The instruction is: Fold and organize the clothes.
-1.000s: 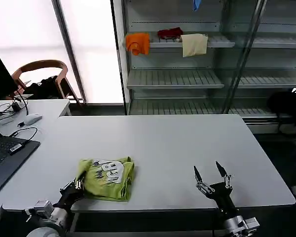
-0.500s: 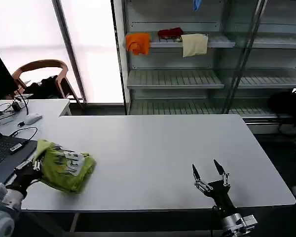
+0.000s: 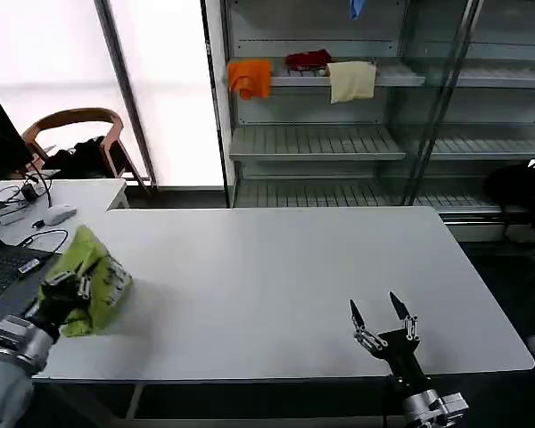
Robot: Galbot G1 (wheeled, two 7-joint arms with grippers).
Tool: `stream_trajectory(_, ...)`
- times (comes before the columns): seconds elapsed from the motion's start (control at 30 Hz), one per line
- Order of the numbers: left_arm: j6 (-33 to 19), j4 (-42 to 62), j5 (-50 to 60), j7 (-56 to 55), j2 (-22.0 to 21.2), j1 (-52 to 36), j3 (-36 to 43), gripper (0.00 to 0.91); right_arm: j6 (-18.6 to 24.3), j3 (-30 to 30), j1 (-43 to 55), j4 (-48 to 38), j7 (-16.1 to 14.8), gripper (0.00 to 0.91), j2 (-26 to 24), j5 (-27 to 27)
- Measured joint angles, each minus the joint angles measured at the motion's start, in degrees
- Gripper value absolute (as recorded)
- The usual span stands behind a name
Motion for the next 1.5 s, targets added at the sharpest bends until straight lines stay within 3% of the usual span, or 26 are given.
stream_trajectory(0.17,-0.37,-0.05,4.55,-0.17,-3.44,-2.42,9.38,0.0,-0.1,-0.22,0.14,-0.1,-0.09,0.907,0.13,-0.23)
stream_trajectory(0.6,5.45,-2.99,4.31,-4.67,-6.8,-8.85,22.99,0.02,-1.12,-2.17,1.88,-0.13,0.04,0.907,1.4,-1.53)
stream_trajectory(0.63,5.8,-2.85,4.47,-4.99,-7.13,-9.3,24.04,0.232,-1.3,-2.37,2.08,-0.02,0.1,0.907,1.55,-1.7)
stream_trajectory(0.67,6.24,-2.65,4.71,-5.46,-7.56,-9.91,25.27,0.675,-1.48,-2.57,2.27,0.09,0.11,0.907,1.68,-1.86)
stream_trajectory(0.7,6.64,-2.48,4.91,-5.94,-7.96,-10.47,26.39,0.907,-1.67,-2.75,2.45,0.23,0.16,0.907,1.82,-2.04)
stream_trajectory(1.03,9.75,-4.37,5.12,-12.91,-11.64,-17.98,36.0,0.907,-4.13,-4.7,4.58,0.98,0.24,0.907,2.68,-3.23)
stream_trajectory(1.5,11.98,-12.17,2.5,-19.23,-12.8,-23.15,36.87,0.907,-9.69,-7.8,10.21,-0.93,-1.35,0.907,4.37,-2.04)
